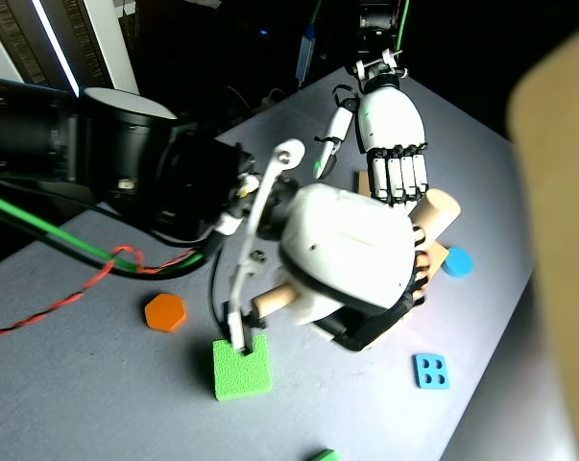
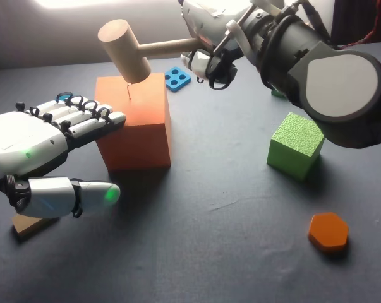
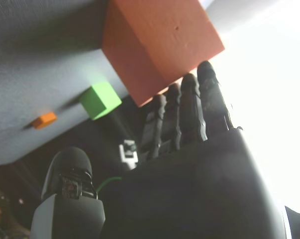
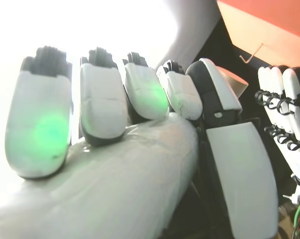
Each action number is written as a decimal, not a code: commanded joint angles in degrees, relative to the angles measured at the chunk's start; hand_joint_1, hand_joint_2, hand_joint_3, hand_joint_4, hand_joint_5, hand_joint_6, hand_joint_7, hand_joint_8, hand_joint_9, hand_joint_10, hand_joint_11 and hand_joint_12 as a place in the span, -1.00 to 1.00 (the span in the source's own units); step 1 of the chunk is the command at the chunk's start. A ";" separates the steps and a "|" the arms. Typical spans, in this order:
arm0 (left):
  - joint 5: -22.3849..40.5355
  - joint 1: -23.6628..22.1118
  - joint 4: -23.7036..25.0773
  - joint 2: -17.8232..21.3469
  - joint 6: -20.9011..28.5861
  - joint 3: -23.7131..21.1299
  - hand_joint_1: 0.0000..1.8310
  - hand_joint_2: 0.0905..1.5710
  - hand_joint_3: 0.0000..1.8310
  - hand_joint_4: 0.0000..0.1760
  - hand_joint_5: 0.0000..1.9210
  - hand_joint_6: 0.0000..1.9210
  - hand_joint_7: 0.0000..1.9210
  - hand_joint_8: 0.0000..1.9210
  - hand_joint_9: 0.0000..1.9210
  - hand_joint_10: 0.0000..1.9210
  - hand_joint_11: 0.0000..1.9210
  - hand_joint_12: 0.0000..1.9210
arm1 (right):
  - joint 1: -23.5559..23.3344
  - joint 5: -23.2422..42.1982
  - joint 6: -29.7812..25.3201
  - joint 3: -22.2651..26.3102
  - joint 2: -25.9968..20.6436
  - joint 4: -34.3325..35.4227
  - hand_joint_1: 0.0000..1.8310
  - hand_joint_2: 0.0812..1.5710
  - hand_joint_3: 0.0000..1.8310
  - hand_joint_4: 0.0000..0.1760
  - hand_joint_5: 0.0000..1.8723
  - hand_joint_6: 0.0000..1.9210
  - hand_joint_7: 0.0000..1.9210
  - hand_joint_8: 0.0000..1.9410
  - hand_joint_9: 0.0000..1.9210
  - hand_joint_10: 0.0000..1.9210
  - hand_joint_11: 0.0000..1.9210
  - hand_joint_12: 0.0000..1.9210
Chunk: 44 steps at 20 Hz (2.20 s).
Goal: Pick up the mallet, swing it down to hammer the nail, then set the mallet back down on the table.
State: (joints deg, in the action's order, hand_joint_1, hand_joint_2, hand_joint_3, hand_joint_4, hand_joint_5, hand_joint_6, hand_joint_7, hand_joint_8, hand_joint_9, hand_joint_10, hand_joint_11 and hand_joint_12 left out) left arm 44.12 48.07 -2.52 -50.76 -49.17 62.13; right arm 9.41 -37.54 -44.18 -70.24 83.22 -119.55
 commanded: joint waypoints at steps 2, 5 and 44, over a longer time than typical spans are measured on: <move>3.54 -0.32 -0.54 -0.29 0.08 0.30 -1.00 0.51 -1.00 -1.00 -0.88 -1.00 -0.90 -0.99 -0.92 -0.99 -0.95 -0.93 | -1.53 -3.77 -0.63 -0.96 0.23 -3.91 -0.43 1.00 -0.93 1.00 0.67 1.00 0.98 1.00 1.00 1.00 1.00 1.00; 3.54 -0.34 -0.54 -0.41 0.08 0.31 -1.00 0.50 -1.00 -1.00 -0.88 -0.99 -0.90 -0.99 -0.92 -0.99 -0.96 -0.93 | -1.35 -3.70 -1.32 -2.15 1.10 -3.90 -0.42 1.00 -0.94 1.00 0.68 1.00 0.98 1.00 1.00 1.00 1.00 1.00; 0.63 -6.53 0.50 3.80 0.31 -2.19 -1.00 0.50 -1.00 -1.00 -0.88 -1.00 -0.91 -1.00 -0.93 -1.00 -0.97 -0.93 | 18.91 1.53 -39.69 7.44 -8.10 -52.44 -0.22 0.93 -1.00 1.00 0.60 1.00 0.89 1.00 1.00 1.00 1.00 1.00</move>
State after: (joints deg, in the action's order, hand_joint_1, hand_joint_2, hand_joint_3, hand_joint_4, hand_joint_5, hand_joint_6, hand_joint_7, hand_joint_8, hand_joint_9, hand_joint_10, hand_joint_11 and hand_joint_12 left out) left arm 38.96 42.09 -1.28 -47.31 -49.06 59.90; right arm 28.86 -29.47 -84.09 -63.29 75.81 -169.88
